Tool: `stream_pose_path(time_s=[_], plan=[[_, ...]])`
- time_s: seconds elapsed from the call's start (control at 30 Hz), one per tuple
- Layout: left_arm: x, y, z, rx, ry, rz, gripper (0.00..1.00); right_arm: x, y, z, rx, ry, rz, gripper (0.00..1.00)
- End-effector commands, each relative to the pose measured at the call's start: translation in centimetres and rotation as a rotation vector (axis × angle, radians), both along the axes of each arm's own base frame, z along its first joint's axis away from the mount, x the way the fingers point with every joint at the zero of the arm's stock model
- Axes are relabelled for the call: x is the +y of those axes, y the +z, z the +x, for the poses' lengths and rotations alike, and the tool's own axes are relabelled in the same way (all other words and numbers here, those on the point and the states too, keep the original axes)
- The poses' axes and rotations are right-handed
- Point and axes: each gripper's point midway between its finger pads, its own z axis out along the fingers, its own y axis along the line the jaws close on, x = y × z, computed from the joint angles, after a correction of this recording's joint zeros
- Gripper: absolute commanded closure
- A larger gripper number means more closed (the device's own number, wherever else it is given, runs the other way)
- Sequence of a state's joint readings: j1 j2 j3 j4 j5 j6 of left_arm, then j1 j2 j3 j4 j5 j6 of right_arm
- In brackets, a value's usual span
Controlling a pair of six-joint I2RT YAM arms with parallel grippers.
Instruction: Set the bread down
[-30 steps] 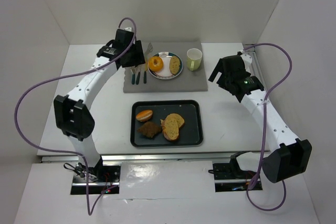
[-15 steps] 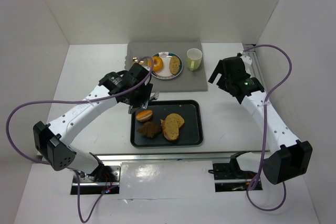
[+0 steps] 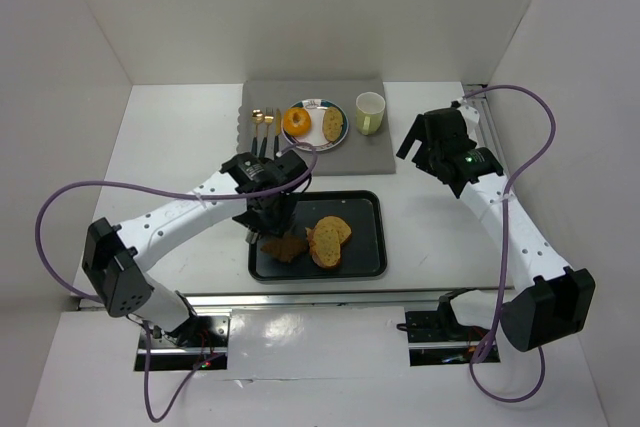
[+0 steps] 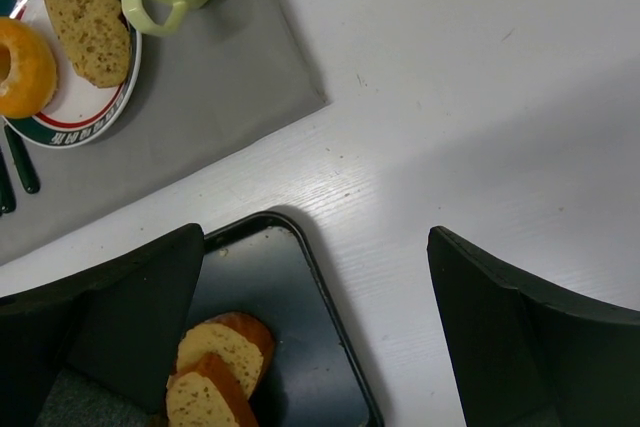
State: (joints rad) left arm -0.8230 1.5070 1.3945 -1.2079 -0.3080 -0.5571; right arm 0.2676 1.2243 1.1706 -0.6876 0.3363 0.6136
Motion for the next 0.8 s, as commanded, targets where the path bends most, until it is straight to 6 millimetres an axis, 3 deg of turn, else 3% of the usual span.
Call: stream_pose_path(time_s=[0.0,0.17,0.2,0.33,0.43,0.6,0.73,0.77], plan=[[0.8,-0.4,-0.7,0.018,0.005,0.052,0.27,0.1,0.5,0.4,-0.032,-0.008,0.015,0.00],[1.0,-1.2,-0.4,0.027,0.007,0.094,0.35,0.2,0.3,0.4,-0.033,-0.014,0.022,0.00],[1.0,-1.2,-0.4,0.027,0.007,0.094,0.44,0.2,0.3,0.4,-0.033,-0.014,0.022,0.00],[0.5,-0.5,0.1,0.008,0.008,0.073,0.63,0.1,-0.1,0.3,-0.024,-0.014,0.019,0.00],[0.0,0.7,0.8,-0.018,0.001,0.060,0.73,0.1,-0.1,0.3,-0.024,-0.014,0.019,0.00],[-0.8,3.9,1.3,-0.054,-0.017,0.009,0.76,0.3,-0.4,0.3,-0.023,-0.007,0.025,0.00],[-3.6,7.8,3.4,-0.153,-0.030,-0.127,0.76,0.6,-0.6,0.4,-0.014,0.002,0.023,0.00],[-4.3,8.5,5.0,-0.197,-0.006,-0.171,0.76,0.6,-0.6,0.4,-0.014,0.002,0.023,0.00]])
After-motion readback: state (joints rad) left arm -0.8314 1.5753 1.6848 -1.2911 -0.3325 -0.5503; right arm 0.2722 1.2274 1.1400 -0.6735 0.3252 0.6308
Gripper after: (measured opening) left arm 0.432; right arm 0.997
